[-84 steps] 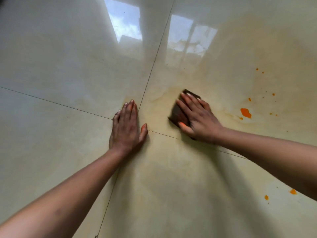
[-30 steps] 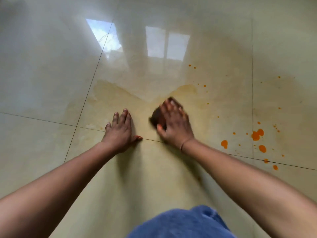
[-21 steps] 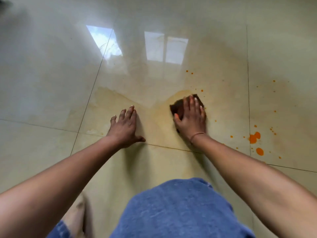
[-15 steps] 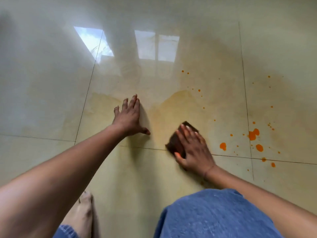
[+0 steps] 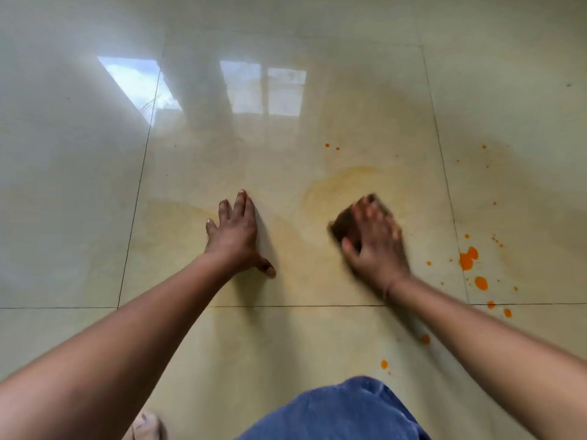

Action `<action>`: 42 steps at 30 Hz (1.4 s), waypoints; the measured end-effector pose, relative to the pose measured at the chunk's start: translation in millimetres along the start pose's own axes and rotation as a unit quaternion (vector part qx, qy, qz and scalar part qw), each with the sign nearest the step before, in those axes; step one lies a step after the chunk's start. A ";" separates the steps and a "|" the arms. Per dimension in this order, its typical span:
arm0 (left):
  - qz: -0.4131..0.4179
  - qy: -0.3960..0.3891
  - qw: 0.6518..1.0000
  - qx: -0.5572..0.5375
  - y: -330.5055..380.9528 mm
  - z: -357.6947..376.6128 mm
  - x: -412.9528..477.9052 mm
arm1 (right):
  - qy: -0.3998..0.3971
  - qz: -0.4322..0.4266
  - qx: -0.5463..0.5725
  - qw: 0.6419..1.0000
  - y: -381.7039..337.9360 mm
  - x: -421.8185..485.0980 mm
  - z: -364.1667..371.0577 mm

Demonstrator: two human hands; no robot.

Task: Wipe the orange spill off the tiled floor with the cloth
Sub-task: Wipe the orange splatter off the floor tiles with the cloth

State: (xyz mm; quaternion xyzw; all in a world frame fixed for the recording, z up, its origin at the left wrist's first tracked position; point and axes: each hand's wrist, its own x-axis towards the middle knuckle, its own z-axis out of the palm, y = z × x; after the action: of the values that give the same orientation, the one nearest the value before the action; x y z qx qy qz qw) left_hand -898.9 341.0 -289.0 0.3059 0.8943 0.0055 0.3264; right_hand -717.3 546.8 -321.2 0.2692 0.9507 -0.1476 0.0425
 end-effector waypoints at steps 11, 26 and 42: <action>0.025 -0.020 0.999 0.024 3.0 -45.0 38.6 | 0.018 0.018 -0.017 1.000 17.4 33.4 -10.8; 0.039 -0.006 0.999 0.021 -3.9 -42.3 52.0 | 0.024 0.063 -0.028 0.997 -82.5 166.8 -8.5; 0.029 -0.002 0.999 0.036 0.4 -43.7 47.9 | -0.049 -0.186 -0.025 0.981 -31.2 -3.8 6.3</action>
State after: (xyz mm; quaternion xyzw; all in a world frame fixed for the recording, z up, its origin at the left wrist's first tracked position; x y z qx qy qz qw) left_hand -953.0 376.1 -282.3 0.3437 0.8839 -0.0178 0.3166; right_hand -730.4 517.7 -318.6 0.0786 0.9845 -0.1418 0.0675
